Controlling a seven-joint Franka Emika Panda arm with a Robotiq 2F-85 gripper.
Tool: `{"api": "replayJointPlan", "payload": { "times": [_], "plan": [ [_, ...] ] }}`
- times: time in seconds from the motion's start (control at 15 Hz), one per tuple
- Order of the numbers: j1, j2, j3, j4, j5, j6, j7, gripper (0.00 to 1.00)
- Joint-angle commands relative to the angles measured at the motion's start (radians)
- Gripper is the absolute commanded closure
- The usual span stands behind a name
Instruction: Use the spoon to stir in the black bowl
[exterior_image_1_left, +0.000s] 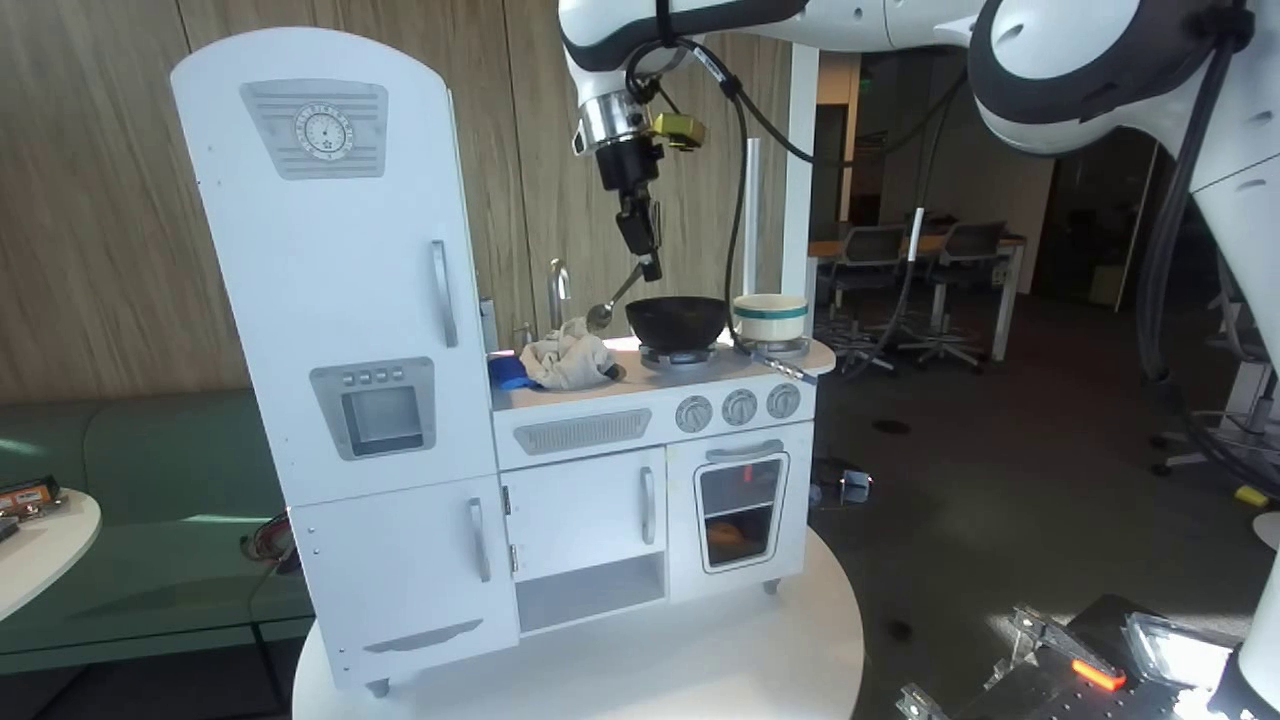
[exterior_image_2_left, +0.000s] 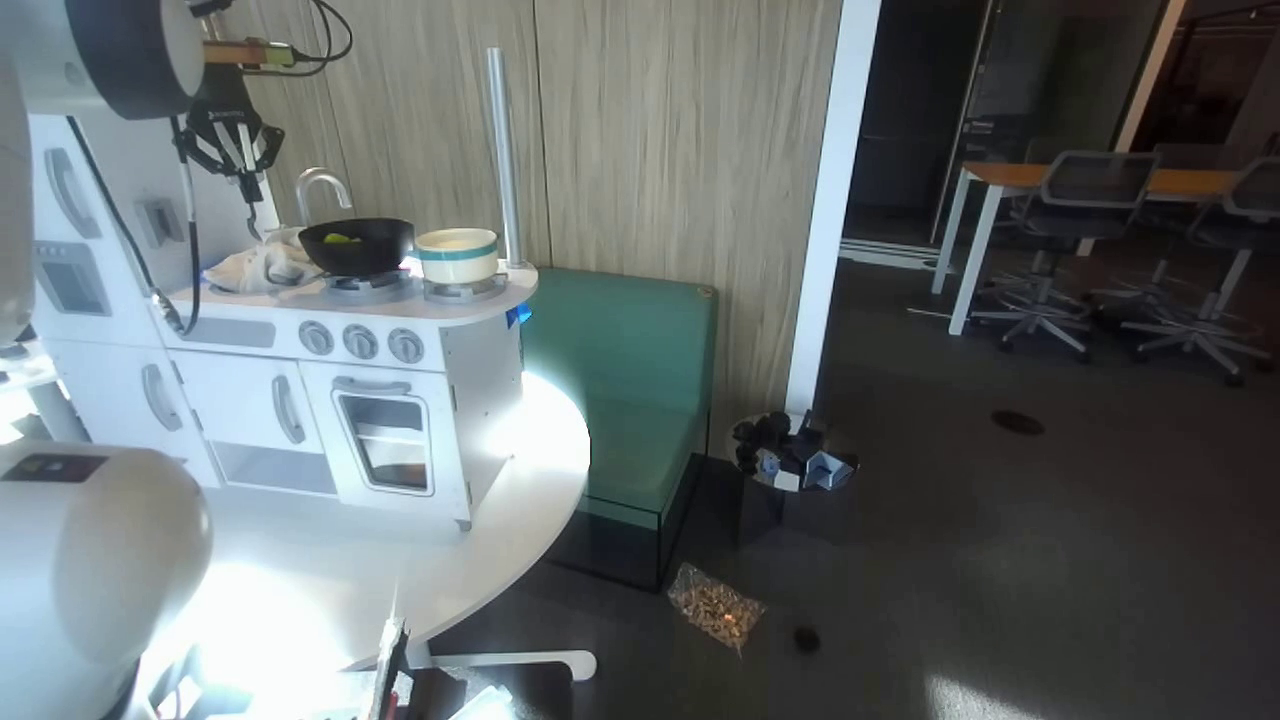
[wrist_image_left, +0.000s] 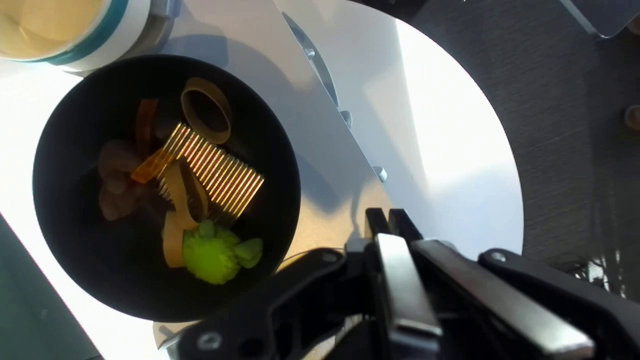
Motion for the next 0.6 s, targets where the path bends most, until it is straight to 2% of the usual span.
{"api": "replayJointPlan", "payload": {
  "times": [0.0, 0.53],
  "plan": [
    [-0.007, 0.026, 0.008, -0.023, 0.018, 0.005, -0.018, 0.98],
    [0.027, 0.09, 0.019, -0.044, -0.002, 0.002, -0.031, 0.98]
  ]
}}
